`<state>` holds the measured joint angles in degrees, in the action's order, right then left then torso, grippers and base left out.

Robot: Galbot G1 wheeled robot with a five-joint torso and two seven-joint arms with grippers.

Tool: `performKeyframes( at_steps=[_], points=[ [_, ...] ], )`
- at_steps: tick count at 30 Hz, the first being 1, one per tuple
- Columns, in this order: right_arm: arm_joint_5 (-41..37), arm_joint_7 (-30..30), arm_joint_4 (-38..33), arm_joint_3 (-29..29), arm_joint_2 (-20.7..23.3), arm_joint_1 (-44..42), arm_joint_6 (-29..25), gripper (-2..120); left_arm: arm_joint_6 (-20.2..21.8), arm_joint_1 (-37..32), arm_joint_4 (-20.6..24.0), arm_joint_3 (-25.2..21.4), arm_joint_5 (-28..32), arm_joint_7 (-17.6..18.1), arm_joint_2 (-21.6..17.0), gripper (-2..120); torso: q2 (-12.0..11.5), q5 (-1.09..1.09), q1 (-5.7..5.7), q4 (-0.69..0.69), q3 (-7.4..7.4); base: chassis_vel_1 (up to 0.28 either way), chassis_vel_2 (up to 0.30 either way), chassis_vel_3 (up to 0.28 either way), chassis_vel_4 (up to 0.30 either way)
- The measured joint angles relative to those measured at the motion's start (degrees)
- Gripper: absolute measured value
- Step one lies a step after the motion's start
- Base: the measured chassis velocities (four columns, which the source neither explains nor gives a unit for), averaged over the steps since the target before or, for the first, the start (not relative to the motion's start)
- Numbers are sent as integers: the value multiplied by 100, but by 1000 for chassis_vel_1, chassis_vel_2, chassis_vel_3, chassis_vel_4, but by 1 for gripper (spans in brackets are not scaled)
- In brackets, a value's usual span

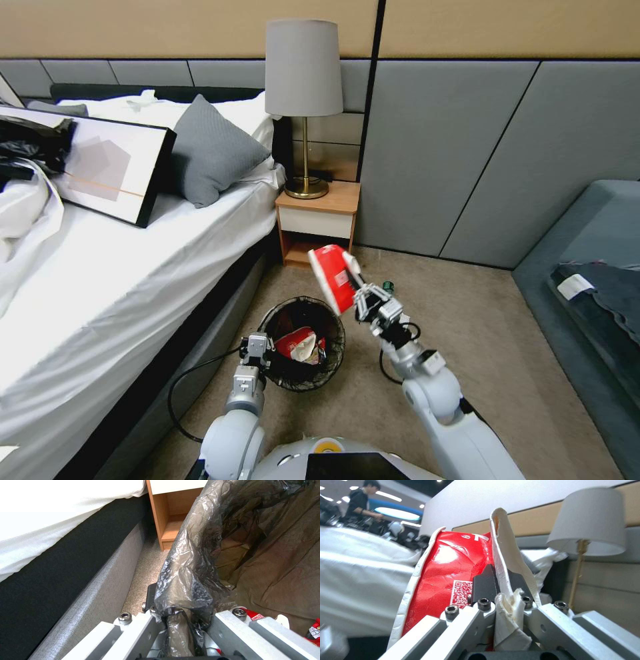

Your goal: Pick up the trash bin, then pick up the garbage from the floor and place it into the trash bin.

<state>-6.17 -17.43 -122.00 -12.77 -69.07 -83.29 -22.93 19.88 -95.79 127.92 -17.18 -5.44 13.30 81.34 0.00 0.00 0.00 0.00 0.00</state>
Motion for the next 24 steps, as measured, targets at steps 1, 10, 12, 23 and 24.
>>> performKeyframes(
  at_steps=[1,10,12,23,24],
  points=[
    [42,-6,123,62,-3,-5,-16,0,0,-10,0,14,-15,-2,9,2,0,0,0,0,0,0,0,0,0],
    [-39,61,784,354,-240,185,118,0,0,-24,34,49,-41,-7,29,2,0,0,0,0,0,0,0,0,0],
    [-44,84,1081,421,-338,261,125,0,-1,-49,74,54,-48,-9,29,2,0,0,0,0,0,0,0,0,0],
    [-52,112,1533,458,-410,359,101,0,0,-80,150,53,-56,-15,28,2,-1,0,0,0,0,0,0,0,0],
    [-52,117,1567,459,-413,358,98,0,0,-77,151,55,-58,-15,35,2,0,0,0,0,0,0,0,0,0]
  ],
)
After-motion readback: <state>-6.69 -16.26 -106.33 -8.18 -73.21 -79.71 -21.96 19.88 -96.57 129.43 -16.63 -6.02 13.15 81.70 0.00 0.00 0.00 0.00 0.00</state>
